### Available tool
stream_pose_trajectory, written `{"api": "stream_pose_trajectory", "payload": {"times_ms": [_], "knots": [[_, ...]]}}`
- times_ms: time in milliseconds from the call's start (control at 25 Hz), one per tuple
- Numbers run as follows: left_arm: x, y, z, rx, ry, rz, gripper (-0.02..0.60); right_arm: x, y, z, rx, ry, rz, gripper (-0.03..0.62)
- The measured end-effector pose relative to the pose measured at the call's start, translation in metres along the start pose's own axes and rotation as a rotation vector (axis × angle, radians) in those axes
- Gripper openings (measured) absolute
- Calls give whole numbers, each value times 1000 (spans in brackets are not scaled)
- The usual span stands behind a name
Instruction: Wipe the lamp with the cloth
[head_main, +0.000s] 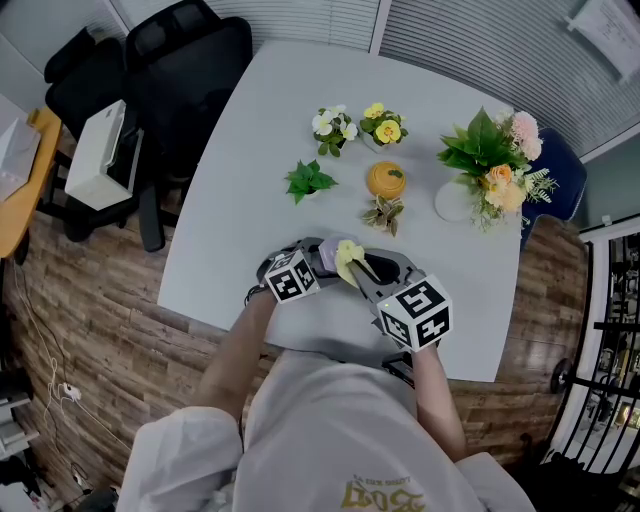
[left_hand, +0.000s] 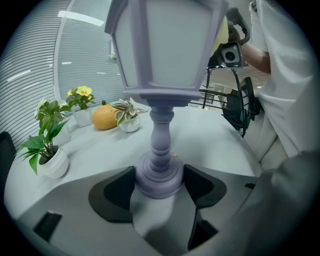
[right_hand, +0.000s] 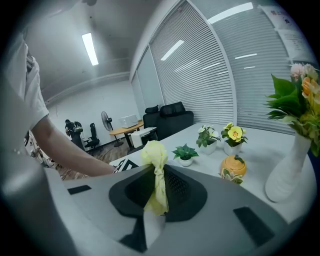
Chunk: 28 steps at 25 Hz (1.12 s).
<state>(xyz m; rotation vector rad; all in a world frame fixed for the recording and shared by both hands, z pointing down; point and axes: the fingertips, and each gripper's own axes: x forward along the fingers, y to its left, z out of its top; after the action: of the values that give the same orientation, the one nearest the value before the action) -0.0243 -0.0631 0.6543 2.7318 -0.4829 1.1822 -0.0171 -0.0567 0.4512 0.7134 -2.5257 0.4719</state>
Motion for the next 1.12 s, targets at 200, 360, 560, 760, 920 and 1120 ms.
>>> {"api": "stream_pose_trajectory", "payload": {"times_ms": [200, 360, 560, 760, 920, 1120], "knots": [[0, 0, 0, -1, 1, 0, 308, -3, -10, -1, 19, 0, -27, 52], [0, 0, 0, -1, 2, -1, 308, -5, -23, -2, 38, 1, -56, 52], [0, 0, 0, -1, 1, 1, 308, -5, -35, -6, 57, 6, -83, 52], [1, 0, 0, -2, 4, -1, 308, -3, -43, -8, 81, 2, -88, 52], [0, 0, 0, -1, 2, -2, 308, 0, -48, -9, 97, 0, -93, 52], [0, 1, 1, 1, -1, 0, 308, 4, -55, -11, 124, -4, -94, 52]]}}
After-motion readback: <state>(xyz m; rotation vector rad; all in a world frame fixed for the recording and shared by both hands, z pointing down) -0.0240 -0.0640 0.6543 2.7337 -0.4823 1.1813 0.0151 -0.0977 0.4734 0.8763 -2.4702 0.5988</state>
